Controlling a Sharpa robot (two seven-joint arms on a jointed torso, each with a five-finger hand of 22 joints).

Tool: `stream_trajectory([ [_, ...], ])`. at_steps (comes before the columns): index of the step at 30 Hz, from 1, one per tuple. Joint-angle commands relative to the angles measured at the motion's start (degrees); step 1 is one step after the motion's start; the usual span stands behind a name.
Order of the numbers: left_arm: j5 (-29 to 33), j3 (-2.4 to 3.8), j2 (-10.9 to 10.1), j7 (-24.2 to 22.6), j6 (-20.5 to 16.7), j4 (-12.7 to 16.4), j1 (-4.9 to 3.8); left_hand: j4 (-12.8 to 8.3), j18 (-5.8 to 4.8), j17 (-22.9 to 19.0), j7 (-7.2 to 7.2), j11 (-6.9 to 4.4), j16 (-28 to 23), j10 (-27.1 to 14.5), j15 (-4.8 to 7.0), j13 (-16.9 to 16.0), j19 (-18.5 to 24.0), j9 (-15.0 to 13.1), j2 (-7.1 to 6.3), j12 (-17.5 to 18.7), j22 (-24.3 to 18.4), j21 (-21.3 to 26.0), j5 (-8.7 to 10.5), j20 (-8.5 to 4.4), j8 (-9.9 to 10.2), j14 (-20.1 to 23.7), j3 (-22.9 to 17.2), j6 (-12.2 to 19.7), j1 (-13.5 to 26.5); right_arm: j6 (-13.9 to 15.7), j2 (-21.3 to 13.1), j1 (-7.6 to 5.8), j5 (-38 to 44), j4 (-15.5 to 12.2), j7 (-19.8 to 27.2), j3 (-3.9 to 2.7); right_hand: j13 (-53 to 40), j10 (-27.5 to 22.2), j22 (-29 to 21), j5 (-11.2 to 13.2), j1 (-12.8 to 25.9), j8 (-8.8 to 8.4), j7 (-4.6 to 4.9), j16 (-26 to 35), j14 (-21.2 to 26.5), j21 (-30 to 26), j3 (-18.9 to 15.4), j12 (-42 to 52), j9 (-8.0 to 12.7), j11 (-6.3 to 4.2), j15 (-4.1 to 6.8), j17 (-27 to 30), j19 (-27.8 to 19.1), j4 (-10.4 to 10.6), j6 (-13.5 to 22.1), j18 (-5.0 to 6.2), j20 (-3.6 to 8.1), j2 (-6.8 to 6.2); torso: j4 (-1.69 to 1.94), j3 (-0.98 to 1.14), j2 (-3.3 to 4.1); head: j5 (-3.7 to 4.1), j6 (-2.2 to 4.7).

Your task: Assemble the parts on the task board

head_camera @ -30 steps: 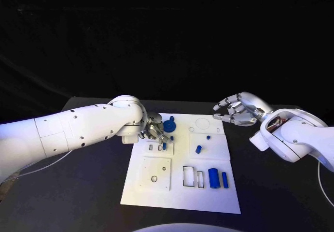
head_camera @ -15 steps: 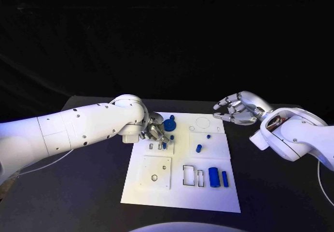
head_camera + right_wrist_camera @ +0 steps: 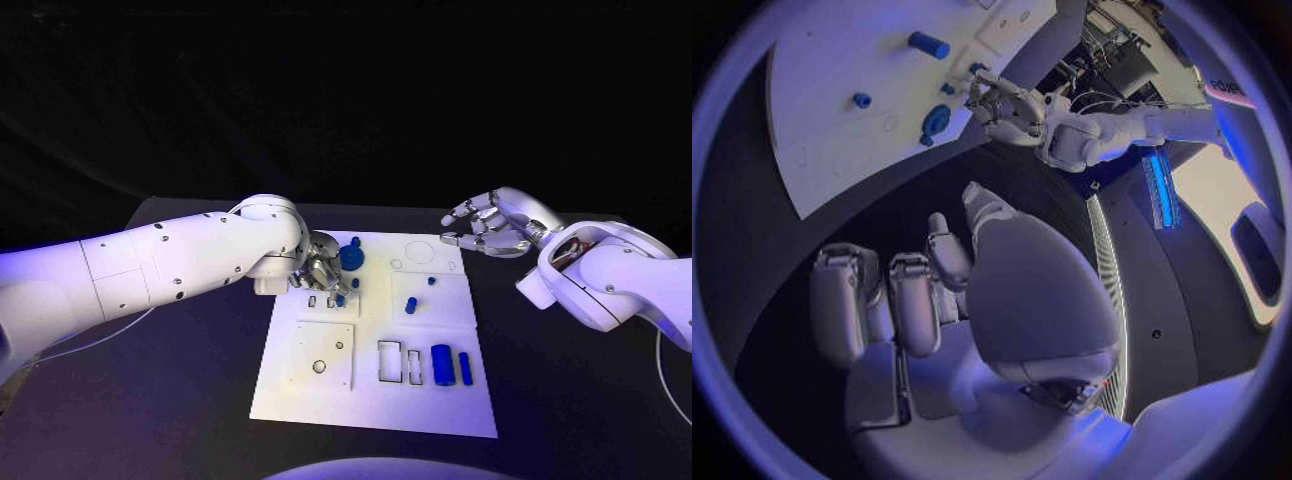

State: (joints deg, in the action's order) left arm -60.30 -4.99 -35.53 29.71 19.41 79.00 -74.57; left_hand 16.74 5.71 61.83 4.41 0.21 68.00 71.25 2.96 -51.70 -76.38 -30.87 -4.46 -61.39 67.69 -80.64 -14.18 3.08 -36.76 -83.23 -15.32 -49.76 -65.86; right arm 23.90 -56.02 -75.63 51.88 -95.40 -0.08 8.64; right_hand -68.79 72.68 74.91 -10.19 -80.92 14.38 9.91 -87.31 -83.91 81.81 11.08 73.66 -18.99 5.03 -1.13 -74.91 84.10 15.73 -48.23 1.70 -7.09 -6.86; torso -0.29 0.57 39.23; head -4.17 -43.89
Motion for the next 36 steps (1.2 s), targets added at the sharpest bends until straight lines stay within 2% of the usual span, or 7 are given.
stream_trajectory([
  [1, 0.59, -0.01, 0.2, 0.1, 1.06, -0.09, -0.09, 0.02, -1.18, 0.05, 0.06, -0.01, -0.28, -0.45, 0.37, 0.06, -0.24, -0.21, 0.06, 0.14, 0.09, -0.34, -0.2, -0.1, -0.37, 0.17, -0.73, 0.47, -0.88, -1.05, 0.06, 0.05, 0.34, 0.0, -0.23, 0.0, 0.02, -0.32, 8.62, -0.32, 0.0, 0.23, -0.04, 0.23, -4.2, 0.03, 0.04, -0.16, 0.07, 0.0, 0.29, -7.0, -0.24, 0.41, -0.37, 0.71, 0.12, -0.21, 0.03, 0.01, -0.04, 0.12, -0.06],
  [14, 0.75, -0.01, 0.26, 0.15, 1.42, -0.51, -0.08, -0.02, -1.19, 0.08, 0.01, -0.06, -0.31, -0.48, 0.4, 0.13, -0.23, -0.66, 0.34, 0.08, 0.22, -0.41, -0.22, -0.11, -0.61, 0.15, -2.25, 0.66, -1.75, -1.22, 0.04, 0.08, 0.42, 0.02, -0.4, 0.01, -0.03, -0.26, 8.64, -0.36, -0.03, 0.24, -0.05, 0.25, -4.19, 0.04, 0.06, -0.11, 0.08, 0.0, 0.3, -6.95, -0.22, 0.42, -0.38, 0.71, 0.13, -0.17, 0.08, 0.02, -0.03, 0.2, -0.07],
  [20, 0.94, -0.01, 0.35, 0.16, 1.81, -0.58, -0.09, -0.23, -1.21, 0.12, -0.2, -0.27, -0.38, -0.57, 0.57, 0.26, -0.21, -1.63, -1.32, 0.03, 0.47, -0.54, -0.11, -0.21, -1.17, 0.13, -6.08, 0.97, -5.12, -1.25, 0.07, 0.11, 0.42, 0.05, -0.42, 0.02, -0.03, -0.26, 8.64, -0.36, -0.03, 0.24, -0.05, 0.25, -4.19, 0.04, 0.06, -0.11, 0.08, 0.0, 0.3, -6.95, -0.22, 0.42, -0.38, 0.71, 0.13, -0.17, 0.08, 0.04, -0.01, 0.21, -0.19],
  [23, 1.49, -0.02, 0.37, 0.15, 1.87, -0.66, -0.09, -0.78, -1.22, 0.17, -0.39, -0.46, -0.42, -0.6, 0.74, 0.4, -0.18, -2.16, -2.48, 0.11, 0.59, -0.58, -0.12, -0.31, -1.46, 0.12, -9.29, 1.08, -7.87, -1.24, 0.07, 0.13, 0.42, 0.06, -0.42, 0.02, -0.03, -0.26, 8.64, -0.36, -0.03, 0.24, -0.05, 0.25, -4.19, 0.04, 0.06, -0.11, 0.08, 0.0, 0.3, -6.95, -0.22, 0.42, -0.38, 0.71, 0.13, -0.17, 0.07, 0.04, -0.03, 0.2, -0.25],
  [27, 2.44, -0.02, 0.36, 0.12, 1.65, -0.75, -0.09, -2.46, -1.26, 0.25, -0.55, -0.59, -0.49, -0.5, 0.84, 1.06, -0.24, -3.2, -4.6, 0.71, 0.92, -0.72, -0.05, -0.48, -2.04, 0.1, -16.39, 1.35, -11.25, -1.17, 0.08, 0.14, 0.43, 0.08, -0.42, 0.02, -0.01, -0.23, 8.58, -0.46, -0.1, 0.3, -0.07, 0.27, -4.19, -0.05, 0.11, -0.12, 0.1, -0.03, 0.32, -6.92, -0.28, 0.44, -0.44, 0.73, 0.15, -0.07, 0.07, 0.05, -0.04, 0.19, -0.3],
  [32, 3.8, -0.02, 0.21, 0.02, 1.02, -0.73, -0.09, -6.03, -1.28, 0.36, -0.24, -0.43, -0.6, 0.08, 0.8, 1.46, -0.22, -5.55, -7.13, 1.15, 1.24, -0.9, -0.14, -0.46, -3.74, 0.1, -26.24, 2.16, -10.6, -1.08, 0.09, 0.15, 0.43, 0.11, -0.41, 0.02, -0.01, -0.23, 8.58, -0.46, -0.1, 0.3, -0.07, 0.27, -4.19, -0.05, 0.11, -0.12, 0.1, -0.03, 0.32, -6.92, -0.28, 0.44, -0.44, 0.73, 0.15, -0.07, 0.07, 0.07, -0.04, 0.2, -0.36],
  [36, 5.39, -0.02, -0.22, -0.15, -0.03, -0.38, -0.09, -7.75, -1.28, 0.44, -0.16, -0.46, -0.6, 0.45, 0.8, 1.41, -0.23, -6.71, -7.85, 1.11, 1.38, -1.0, -0.36, -0.45, -4.57, 0.07, -29.46, 2.22, -9.39, -1.01, 0.11, 0.15, 0.43, 0.15, -0.38, 0.02, -0.01, -0.23, 8.58, -0.46, -0.1, 0.3, -0.07, 0.27, -4.19, -0.05, 0.11, -0.12, 0.1, -0.03, 0.32, -6.92, -0.28, 0.44, -0.44, 0.73, 0.15, -0.07, 0.08, 0.1, -0.03, 0.05, -0.31],
])
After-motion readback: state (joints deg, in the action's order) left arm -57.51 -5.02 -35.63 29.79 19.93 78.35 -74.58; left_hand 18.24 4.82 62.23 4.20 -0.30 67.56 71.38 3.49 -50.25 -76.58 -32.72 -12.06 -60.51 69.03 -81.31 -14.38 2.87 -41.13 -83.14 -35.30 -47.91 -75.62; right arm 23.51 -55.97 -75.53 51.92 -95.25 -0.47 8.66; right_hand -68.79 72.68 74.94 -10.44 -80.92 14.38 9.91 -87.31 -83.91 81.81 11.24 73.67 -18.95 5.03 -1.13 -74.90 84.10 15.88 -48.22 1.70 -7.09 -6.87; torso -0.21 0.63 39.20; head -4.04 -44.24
